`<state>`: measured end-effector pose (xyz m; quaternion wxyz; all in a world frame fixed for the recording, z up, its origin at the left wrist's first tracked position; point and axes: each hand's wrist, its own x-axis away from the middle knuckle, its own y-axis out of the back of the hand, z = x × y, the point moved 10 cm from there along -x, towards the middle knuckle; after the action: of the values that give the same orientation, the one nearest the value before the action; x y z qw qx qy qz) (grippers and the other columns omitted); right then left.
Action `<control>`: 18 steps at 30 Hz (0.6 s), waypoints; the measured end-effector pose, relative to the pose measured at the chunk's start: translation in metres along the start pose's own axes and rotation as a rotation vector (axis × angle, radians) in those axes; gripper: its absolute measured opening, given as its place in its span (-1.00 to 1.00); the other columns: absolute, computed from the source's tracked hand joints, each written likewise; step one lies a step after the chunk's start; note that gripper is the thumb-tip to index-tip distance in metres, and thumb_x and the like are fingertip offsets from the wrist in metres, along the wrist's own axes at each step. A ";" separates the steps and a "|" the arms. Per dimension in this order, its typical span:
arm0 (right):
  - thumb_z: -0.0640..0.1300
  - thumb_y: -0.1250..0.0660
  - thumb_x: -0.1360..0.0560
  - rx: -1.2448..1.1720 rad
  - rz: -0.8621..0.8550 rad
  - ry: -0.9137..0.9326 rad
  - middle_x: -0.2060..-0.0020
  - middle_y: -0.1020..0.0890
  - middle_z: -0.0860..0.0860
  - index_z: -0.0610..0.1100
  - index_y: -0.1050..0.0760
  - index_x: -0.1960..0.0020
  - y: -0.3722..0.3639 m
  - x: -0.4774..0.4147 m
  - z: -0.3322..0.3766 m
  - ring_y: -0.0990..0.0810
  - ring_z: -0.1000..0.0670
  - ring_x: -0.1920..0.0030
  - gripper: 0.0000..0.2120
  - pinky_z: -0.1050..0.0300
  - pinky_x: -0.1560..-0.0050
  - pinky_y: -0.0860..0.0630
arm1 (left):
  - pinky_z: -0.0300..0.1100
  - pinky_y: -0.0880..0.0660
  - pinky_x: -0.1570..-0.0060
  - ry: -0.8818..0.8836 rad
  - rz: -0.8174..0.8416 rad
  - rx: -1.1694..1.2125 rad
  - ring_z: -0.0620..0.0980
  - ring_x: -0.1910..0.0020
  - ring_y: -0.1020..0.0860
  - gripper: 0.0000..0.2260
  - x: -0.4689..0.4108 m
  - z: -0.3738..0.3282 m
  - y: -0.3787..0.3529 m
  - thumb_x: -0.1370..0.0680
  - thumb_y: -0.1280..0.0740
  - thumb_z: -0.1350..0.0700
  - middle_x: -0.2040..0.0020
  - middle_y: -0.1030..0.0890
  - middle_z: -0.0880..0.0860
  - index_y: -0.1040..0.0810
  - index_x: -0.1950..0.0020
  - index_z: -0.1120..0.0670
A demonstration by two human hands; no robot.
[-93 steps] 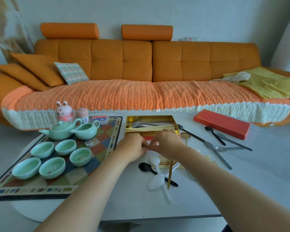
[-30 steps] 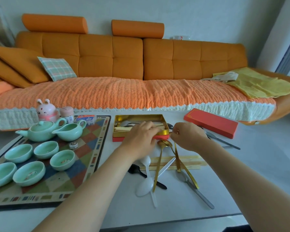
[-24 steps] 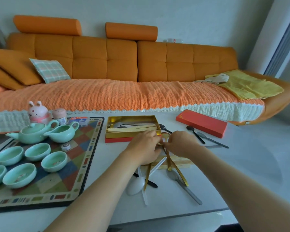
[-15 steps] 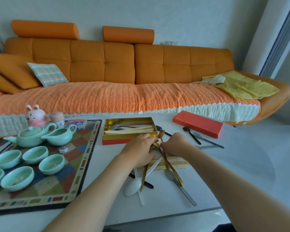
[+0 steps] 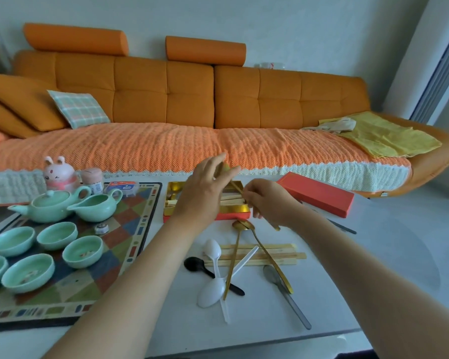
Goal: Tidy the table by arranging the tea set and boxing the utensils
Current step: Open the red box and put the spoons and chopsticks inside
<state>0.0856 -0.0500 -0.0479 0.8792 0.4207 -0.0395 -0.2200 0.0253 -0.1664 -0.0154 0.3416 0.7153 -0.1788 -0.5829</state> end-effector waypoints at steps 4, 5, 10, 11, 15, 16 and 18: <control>-0.18 -0.19 -0.63 0.002 0.021 0.081 0.26 -0.52 -0.01 -0.09 -0.53 0.00 -0.018 -0.018 0.019 -0.44 0.02 0.31 -0.86 0.08 0.24 -0.40 | 0.12 -0.55 0.03 0.095 0.054 0.071 0.11 -0.20 -0.44 -0.66 0.010 0.040 -0.004 -0.54 -0.32 0.35 -0.20 -0.52 0.03 -0.61 -0.24 0.05; -0.18 -0.19 -0.63 0.008 0.021 0.095 0.29 -0.51 0.03 -0.10 -0.55 -0.03 -0.020 -0.022 0.022 -0.41 0.05 0.34 -0.85 0.17 0.29 -0.36 | 0.11 -0.54 0.06 0.123 0.059 0.078 0.08 -0.15 -0.45 -0.67 0.011 0.051 -0.005 -0.53 -0.32 0.36 -0.12 -0.53 0.01 -0.62 -0.21 0.06; -0.19 -0.21 -0.63 0.148 0.008 0.182 0.05 -0.55 0.06 -0.09 -0.60 -0.21 -0.033 -0.042 0.042 -0.55 -0.01 0.09 -0.76 0.14 0.08 -0.51 | -0.15 -0.39 -0.03 0.326 0.082 0.134 0.05 -0.11 -0.47 -0.67 0.016 0.101 -0.005 -0.54 -0.25 0.38 -0.03 -0.55 0.06 -0.65 -0.18 0.09; -0.21 -0.19 -0.64 0.177 0.015 0.201 0.02 -0.53 0.04 -0.10 -0.59 -0.23 -0.037 -0.046 0.043 -0.56 -0.04 0.05 -0.73 0.07 0.01 -0.52 | -0.17 -0.38 -0.04 0.355 0.090 0.152 0.06 -0.12 -0.48 -0.67 0.018 0.109 -0.007 -0.55 -0.25 0.38 -0.05 -0.56 0.08 -0.65 -0.20 0.10; -0.36 -0.09 -0.62 0.242 0.000 0.171 0.06 -0.55 -0.18 -0.17 -0.61 -0.17 -0.048 -0.073 0.034 -0.54 -0.16 0.12 -0.66 -0.06 0.11 -0.49 | -0.06 -0.39 -0.20 0.442 0.090 0.132 0.08 -0.27 -0.41 -0.62 0.029 0.131 -0.012 -0.59 -0.29 0.27 -0.22 -0.48 0.10 -0.47 -0.40 0.09; -0.37 -0.08 -0.60 0.227 -0.008 0.154 0.07 -0.56 -0.21 -0.17 -0.63 -0.15 -0.050 -0.080 0.032 -0.52 -0.15 0.16 -0.64 -0.02 0.18 -0.45 | -0.04 -0.40 -0.21 0.461 0.070 0.104 0.07 -0.28 -0.38 -0.60 0.031 0.136 -0.010 -0.57 -0.31 0.27 -0.26 -0.44 0.09 -0.44 -0.41 0.08; -0.36 -0.10 -0.60 0.190 -0.014 0.125 0.09 -0.58 -0.17 -0.12 -0.64 -0.14 -0.053 -0.093 0.028 -0.48 -0.13 0.21 -0.62 0.06 0.23 -0.39 | -0.04 -0.46 -0.17 0.446 0.025 0.073 0.04 -0.23 -0.40 -0.67 0.033 0.139 -0.005 -0.54 -0.34 0.27 -0.21 -0.43 0.06 -0.47 -0.29 0.07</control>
<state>-0.0240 -0.0606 -0.0591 0.8345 0.5153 -0.0021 -0.1948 -0.0999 -0.2236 -0.0545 0.3539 0.8361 -0.1288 -0.3990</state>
